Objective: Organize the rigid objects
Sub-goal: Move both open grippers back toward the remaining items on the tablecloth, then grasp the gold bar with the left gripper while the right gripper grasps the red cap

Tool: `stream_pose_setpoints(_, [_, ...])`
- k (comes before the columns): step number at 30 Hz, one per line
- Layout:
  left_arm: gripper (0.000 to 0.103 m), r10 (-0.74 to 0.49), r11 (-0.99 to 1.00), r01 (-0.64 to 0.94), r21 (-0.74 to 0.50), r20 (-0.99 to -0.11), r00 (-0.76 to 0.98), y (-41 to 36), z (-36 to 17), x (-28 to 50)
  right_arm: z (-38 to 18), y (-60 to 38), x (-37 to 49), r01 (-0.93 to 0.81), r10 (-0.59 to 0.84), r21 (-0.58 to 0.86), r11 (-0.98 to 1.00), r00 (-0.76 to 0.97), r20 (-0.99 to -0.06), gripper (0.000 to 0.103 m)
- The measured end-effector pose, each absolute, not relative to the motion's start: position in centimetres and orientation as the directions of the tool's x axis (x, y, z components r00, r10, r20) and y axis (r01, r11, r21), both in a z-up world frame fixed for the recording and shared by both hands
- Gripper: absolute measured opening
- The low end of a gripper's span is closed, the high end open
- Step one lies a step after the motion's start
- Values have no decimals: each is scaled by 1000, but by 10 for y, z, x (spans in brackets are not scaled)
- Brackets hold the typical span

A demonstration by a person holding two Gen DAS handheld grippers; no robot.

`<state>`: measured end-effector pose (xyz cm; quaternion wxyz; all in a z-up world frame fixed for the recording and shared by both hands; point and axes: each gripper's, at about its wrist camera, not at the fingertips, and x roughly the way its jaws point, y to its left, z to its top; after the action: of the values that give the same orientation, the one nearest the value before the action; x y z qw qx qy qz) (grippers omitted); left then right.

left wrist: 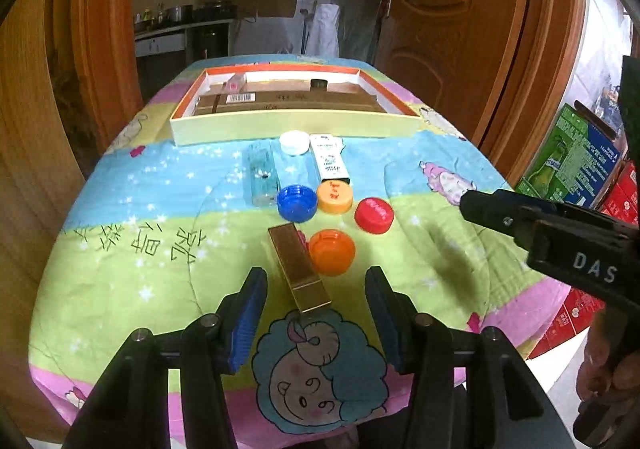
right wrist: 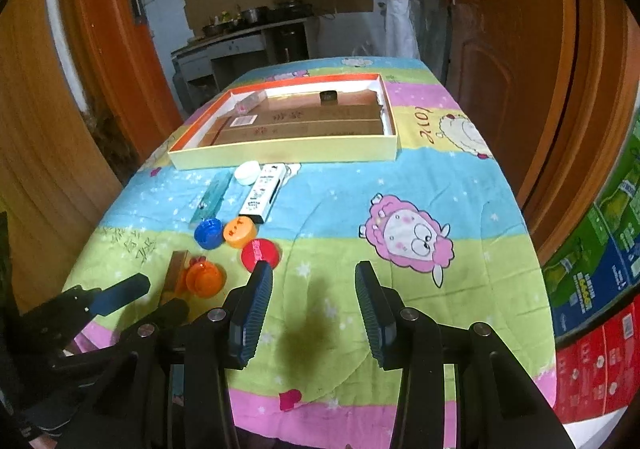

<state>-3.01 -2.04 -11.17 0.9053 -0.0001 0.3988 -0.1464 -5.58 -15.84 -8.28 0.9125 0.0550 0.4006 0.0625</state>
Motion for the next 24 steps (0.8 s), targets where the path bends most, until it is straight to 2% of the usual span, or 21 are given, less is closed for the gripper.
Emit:
stream_pose_setpoints(5, [50, -238, 965, 237, -108, -734, 636, -17, -120, -25, -87, -160, -55, -63, 159, 157, 986, 665, -730, 45])
stream_pose_setpoints(7, [43, -236, 967, 231, -112, -739, 632, -15, -123, -24, -89, -160, -55, -65, 159, 156, 986, 663, -731, 45])
stream_pose_setpoints(11, [38, -250, 965, 227, -134, -734, 631, -8, -127, -22, -92, -157, -54, -71, 160, 151, 986, 660, -734, 45])
stream_pose_setpoints(18, [21, -233, 970, 209, -126, -729, 644, -2, -128, -19, -98, -152, -49, -82, 168, 151, 985, 645, -746, 45])
stream_pose_setpoints(24, [19, -228, 969, 227, -100, -720, 656, -3, -128, -18, -104, -145, -42, -101, 187, 159, 982, 631, -753, 45])
